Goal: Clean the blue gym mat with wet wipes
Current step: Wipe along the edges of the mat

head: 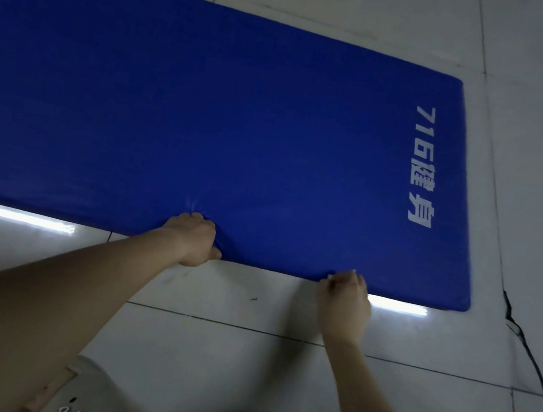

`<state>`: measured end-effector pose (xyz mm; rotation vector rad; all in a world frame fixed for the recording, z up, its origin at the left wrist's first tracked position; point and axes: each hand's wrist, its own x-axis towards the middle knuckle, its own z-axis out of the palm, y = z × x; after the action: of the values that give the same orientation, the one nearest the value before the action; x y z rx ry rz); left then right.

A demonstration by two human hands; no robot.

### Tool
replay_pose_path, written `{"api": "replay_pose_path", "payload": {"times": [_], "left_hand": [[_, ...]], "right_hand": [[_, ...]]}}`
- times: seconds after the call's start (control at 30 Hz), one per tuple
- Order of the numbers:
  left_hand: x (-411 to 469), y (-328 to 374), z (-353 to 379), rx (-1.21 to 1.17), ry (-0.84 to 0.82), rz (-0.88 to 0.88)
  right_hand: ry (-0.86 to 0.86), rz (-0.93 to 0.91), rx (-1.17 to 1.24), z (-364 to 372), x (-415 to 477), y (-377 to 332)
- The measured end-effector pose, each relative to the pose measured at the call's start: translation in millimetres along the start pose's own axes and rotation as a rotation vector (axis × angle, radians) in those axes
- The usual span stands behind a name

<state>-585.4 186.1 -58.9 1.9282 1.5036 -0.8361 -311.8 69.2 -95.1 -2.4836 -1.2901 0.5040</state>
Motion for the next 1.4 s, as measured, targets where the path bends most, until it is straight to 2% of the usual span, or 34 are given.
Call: {"api": "replay_pose_path", "payload": {"times": [0.07, 0.2, 0.3, 0.37, 0.63, 0.73, 0.83, 1.03, 1.13, 1.3, 1.4], "left_hand": [[0.7, -0.3, -0.1, 0.01, 0.005, -0.002], [1.7, -1.1, -0.3, 0.03, 0.01, -0.016], [3.0, -1.4, 1.0, 0.02, 0.017, -0.019], [3.0, -2.0, 1.8, 0.027, 0.016, -0.016], [-1.7, 1.6, 0.1, 0.006, 0.009, -0.012], [-8.0, 8.1, -7.4, 0.03, -0.042, -0.057], [-9.3, 28.9, -20.9, 0.19, -0.08, -0.038], [5.1, 123.6, -17.5, 0.184, 0.059, 0.309], [17.4, 130.4, -12.3, 0.199, 0.08, 0.29], [27.3, 123.1, -18.7, 0.15, 0.022, 0.306], [29.5, 129.2, -20.7, 0.178, -0.014, 0.277]], "right_hand": [[-0.078, -0.095, 0.061, 16.8, -12.5, -34.6], [-0.339, -0.394, 0.074, 55.5, -45.4, -112.3], [-0.342, -0.472, -0.005, 60.4, -46.2, -124.4], [-0.296, -0.437, -0.035, 47.5, -33.2, -104.3], [0.046, -0.035, -0.079, -18.2, 18.9, 23.7], [0.071, 0.097, -0.071, -26.2, 25.9, 41.7], [0.097, 0.18, 0.024, -32.9, 32.6, 52.5], [0.084, 0.228, 0.16, -36.0, 37.3, 56.0], [0.098, 0.203, 0.219, -34.2, 30.9, 50.2], [0.066, 0.224, 0.262, -25.2, 21.9, 42.9], [-0.014, 0.119, 0.302, -6.6, 8.9, 15.1]]}}
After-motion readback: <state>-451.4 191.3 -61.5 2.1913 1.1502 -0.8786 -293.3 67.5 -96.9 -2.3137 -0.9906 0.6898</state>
